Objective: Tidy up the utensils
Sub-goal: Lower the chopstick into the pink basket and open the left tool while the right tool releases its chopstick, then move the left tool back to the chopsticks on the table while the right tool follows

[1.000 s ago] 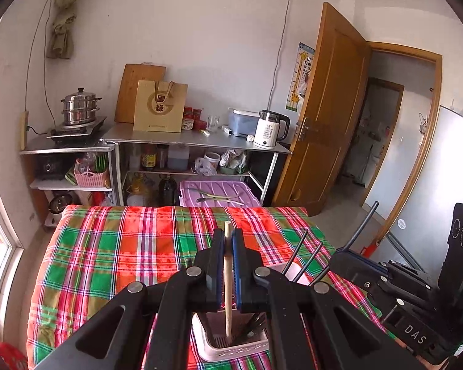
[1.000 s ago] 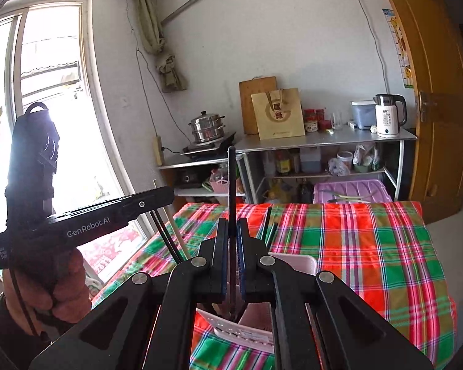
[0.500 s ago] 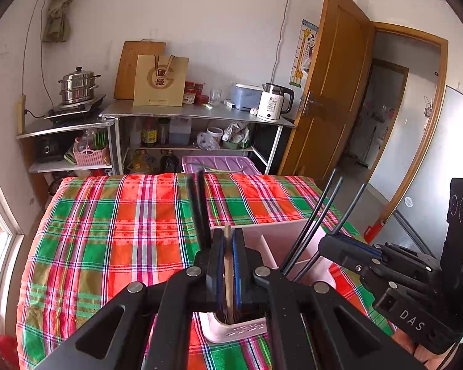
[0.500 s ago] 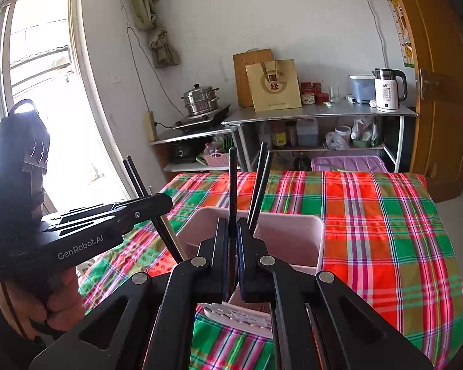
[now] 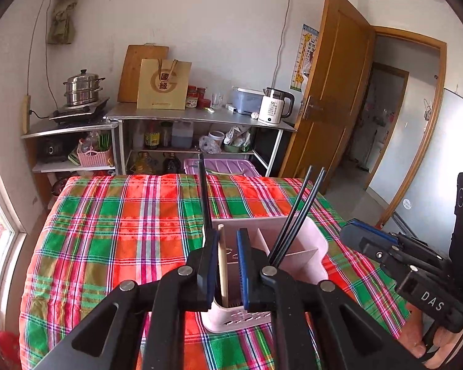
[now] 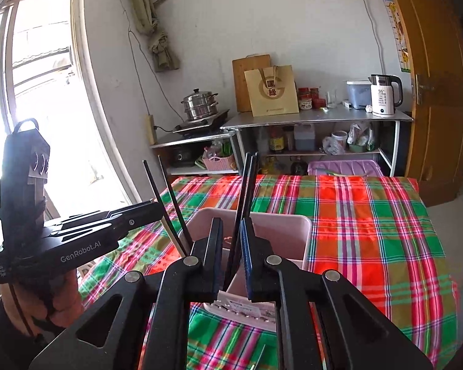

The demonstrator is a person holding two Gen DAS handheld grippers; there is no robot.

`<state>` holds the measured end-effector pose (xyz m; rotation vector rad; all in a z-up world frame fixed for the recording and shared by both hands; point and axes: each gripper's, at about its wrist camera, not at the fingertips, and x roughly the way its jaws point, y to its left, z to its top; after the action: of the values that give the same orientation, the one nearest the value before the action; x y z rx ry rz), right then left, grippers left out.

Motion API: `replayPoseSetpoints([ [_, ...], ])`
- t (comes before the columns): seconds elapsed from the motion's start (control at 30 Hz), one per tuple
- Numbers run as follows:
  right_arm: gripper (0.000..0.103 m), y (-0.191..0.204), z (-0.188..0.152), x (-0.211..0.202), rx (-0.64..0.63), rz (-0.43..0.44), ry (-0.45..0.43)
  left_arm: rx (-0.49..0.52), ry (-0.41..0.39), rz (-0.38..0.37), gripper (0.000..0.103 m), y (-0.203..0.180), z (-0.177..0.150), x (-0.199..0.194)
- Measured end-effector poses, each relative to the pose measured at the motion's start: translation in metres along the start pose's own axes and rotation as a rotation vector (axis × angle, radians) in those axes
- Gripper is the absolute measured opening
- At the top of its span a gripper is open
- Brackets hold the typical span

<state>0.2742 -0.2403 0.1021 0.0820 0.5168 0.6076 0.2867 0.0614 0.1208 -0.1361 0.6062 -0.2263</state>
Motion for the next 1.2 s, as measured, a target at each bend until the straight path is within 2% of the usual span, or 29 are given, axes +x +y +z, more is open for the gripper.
replayPoseSetpoints([
  [0.23, 0.013, 0.0, -0.018, -0.048, -0.023, -0.003, -0.039, 0.023, -0.055, -0.003, 0.019, -0.013, -0.022, -0.046],
  [0.4, 0.013, -0.003, -0.045, -0.071, -0.029, -0.01, -0.023, 0.041, -0.041, -0.03, 0.02, -0.026, -0.056, -0.067],
  [0.53, 0.014, -0.01, -0.069, -0.083, -0.005, -0.008, 0.012, 0.043, -0.003, -0.054, 0.021, -0.037, -0.088, -0.071],
  [0.63, 0.014, -0.015, -0.086, -0.089, 0.005, -0.024, 0.038, 0.047, 0.046, -0.088, 0.026, -0.049, -0.115, -0.068],
  [0.77, 0.015, -0.025, -0.104, -0.097, 0.023, -0.036, 0.063, 0.054, 0.101, -0.096, 0.027, -0.058, -0.146, -0.059],
  [0.83, 0.024, -0.031, -0.109, -0.101, 0.039, -0.045, 0.065, 0.046, 0.124, -0.095, 0.028, -0.06, -0.157, -0.056],
  [0.9, 0.027, -0.04, -0.114, -0.106, 0.064, -0.052, 0.066, 0.034, 0.15, -0.098, 0.028, -0.061, -0.168, -0.053],
  [1.2, 0.027, -0.054, -0.132, -0.104, 0.1, -0.07, 0.106, 0.018, 0.245, -0.118, 0.03, -0.074, -0.196, -0.028],
])
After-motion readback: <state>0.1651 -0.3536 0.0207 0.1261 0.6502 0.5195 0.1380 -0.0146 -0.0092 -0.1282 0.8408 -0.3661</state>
